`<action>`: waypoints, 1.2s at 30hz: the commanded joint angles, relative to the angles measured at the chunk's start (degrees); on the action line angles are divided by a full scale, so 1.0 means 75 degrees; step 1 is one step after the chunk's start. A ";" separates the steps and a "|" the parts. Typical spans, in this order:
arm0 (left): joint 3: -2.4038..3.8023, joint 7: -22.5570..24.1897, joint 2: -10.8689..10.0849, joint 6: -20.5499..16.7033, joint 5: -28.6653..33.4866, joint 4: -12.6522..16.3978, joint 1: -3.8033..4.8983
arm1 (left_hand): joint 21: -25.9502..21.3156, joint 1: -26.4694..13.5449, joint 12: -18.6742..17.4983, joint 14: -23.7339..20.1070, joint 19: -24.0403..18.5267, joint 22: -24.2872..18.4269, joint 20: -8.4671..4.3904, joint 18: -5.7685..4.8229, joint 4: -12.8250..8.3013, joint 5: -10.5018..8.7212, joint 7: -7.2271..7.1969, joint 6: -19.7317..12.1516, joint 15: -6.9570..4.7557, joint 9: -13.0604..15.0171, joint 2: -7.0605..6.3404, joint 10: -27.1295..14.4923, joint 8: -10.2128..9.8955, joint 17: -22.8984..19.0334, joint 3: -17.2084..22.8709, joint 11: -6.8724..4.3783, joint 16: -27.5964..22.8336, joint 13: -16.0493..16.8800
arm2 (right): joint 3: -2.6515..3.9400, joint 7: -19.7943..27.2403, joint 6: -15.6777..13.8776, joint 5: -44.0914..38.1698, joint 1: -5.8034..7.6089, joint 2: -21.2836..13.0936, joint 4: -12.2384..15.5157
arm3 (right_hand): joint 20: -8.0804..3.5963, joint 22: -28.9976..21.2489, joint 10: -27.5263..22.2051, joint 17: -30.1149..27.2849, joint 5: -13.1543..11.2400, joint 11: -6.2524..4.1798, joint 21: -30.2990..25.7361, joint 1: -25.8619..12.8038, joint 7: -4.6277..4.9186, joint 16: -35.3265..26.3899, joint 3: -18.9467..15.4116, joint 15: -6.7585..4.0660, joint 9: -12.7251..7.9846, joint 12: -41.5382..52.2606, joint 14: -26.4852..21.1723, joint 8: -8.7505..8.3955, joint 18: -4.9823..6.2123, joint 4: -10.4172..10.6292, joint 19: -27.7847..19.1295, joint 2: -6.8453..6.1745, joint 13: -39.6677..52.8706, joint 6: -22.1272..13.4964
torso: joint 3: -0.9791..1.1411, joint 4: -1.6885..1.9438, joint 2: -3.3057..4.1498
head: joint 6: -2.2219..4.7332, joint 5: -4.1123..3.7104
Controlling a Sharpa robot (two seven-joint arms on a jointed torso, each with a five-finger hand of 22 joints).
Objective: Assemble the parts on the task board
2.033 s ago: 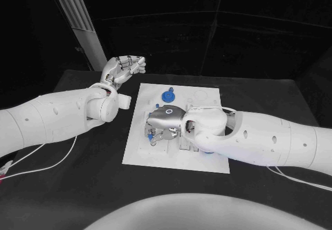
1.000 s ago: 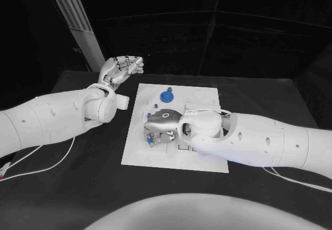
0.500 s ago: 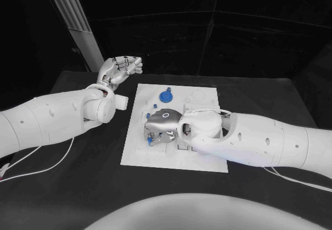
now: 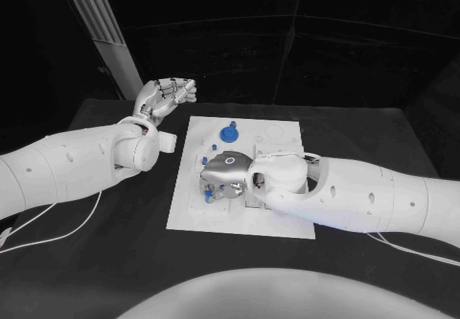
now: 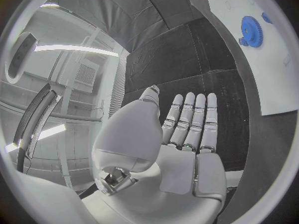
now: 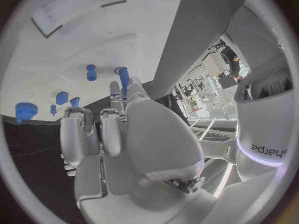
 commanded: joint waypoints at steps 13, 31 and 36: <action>0.0003 0.1165 0.0011 0.0111 -0.0005 -0.0006 0.0002 | -0.0029 -0.0008 0.0033 -0.0051 0.0055 -0.0010 0.0002 0.0030 0.0002 0.0030 0.0337 -0.0054 0.0002 -0.0012 0.0061 -0.0067 0.0021 -0.0013 -0.0045 0.0001 0.0032 -0.0011 | -0.0023 -0.0149 0.0060 -0.0264 -0.0034 -0.0089 0.0100 | 0.0033 0.1759 -0.0031 0.0014 0.0044 -0.0022 -0.0038 0.0061 -0.0013 0.0021 0.0045 0.0039 0.0010 -0.0007 0.0438 0.0025 0.0005 -0.0023 0.0444 0.0041 -0.0002 0.0059 | 0.0000 -0.0001 0.0001 | 0.0000 -0.0017; 0.0003 0.1155 0.0026 0.0117 -0.0005 -0.0016 -0.0003 | -0.0031 -0.0003 0.0041 -0.0057 0.0053 -0.0011 0.0002 0.0029 0.0002 0.0033 0.0338 -0.0059 0.0003 -0.0012 0.0067 -0.0075 0.0026 -0.0024 -0.0048 0.0001 0.0041 -0.0013 | -0.0021 -0.0265 0.0138 -0.0401 -0.0033 -0.0074 0.0088 | 0.0188 0.1702 -0.1289 -0.0179 0.0111 0.0356 -0.0203 -0.0331 0.0455 -0.0049 -0.0438 0.0308 -0.0109 -0.0067 0.0398 -0.0294 0.0033 0.0009 0.0362 -0.0587 -0.0029 -0.1397 | -0.0009 0.0005 -0.0003 | 0.0000 -0.0042; 0.0003 0.1154 0.0015 0.0120 -0.0005 -0.0008 -0.0003 | -0.0031 -0.0001 0.0044 -0.0059 0.0053 -0.0012 0.0002 0.0029 0.0001 0.0034 0.0338 -0.0062 0.0003 -0.0013 0.0070 -0.0079 0.0029 -0.0029 -0.0049 0.0002 0.0044 -0.0013 | -0.0021 -0.0295 -0.0332 -0.0393 -0.0033 -0.0098 0.0080 | 0.0327 0.1613 -0.2342 -0.0420 0.0048 0.0505 -0.0442 -0.1145 0.0578 -0.0134 -0.0584 0.0380 -0.0090 0.0011 0.0331 -0.0349 0.0096 0.0039 0.0245 -0.1130 0.0026 -0.2888 | -0.0002 -0.0002 0.0006 | 0.0000 -0.0021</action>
